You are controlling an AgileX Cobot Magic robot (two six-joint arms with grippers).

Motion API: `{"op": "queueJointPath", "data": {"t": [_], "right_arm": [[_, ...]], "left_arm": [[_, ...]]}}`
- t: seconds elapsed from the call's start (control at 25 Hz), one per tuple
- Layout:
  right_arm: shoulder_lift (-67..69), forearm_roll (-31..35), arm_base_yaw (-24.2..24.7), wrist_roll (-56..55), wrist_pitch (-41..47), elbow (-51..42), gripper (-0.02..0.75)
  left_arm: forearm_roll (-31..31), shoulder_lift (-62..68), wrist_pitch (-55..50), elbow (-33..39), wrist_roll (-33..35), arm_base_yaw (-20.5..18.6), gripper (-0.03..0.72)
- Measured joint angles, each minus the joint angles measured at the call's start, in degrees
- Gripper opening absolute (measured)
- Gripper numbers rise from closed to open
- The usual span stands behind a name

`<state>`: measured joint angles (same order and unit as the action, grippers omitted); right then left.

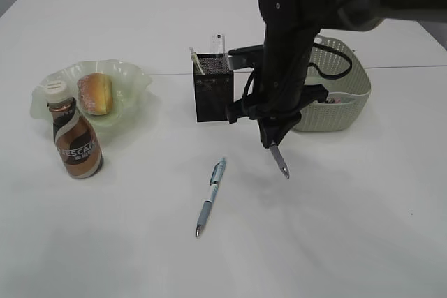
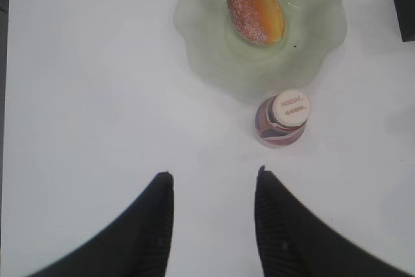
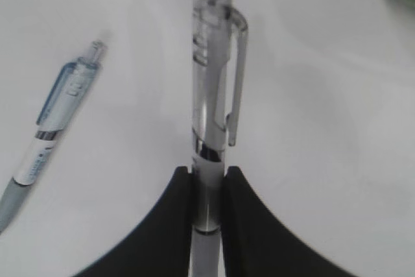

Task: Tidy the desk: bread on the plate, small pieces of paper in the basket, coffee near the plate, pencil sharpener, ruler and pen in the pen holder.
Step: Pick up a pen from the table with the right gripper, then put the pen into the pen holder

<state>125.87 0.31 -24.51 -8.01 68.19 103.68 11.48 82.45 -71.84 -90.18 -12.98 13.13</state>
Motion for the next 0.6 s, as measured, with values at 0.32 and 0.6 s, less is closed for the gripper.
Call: {"op": "queueJointPath", "data": {"t": [0.32, 0.6], "right_arm": [[-16.2, 0.1, 0.0, 2.5, -24.5, -23.4, 0.069], [-24.4, 0.1, 0.0, 2.7, -52.0, -44.7, 0.069]], "left_arm": [[-0.2, 0.0, 0.0, 0.0, 0.0, 0.0, 0.307], [-0.2, 0.0, 0.0, 0.0, 0.0, 0.0, 0.307]]}}
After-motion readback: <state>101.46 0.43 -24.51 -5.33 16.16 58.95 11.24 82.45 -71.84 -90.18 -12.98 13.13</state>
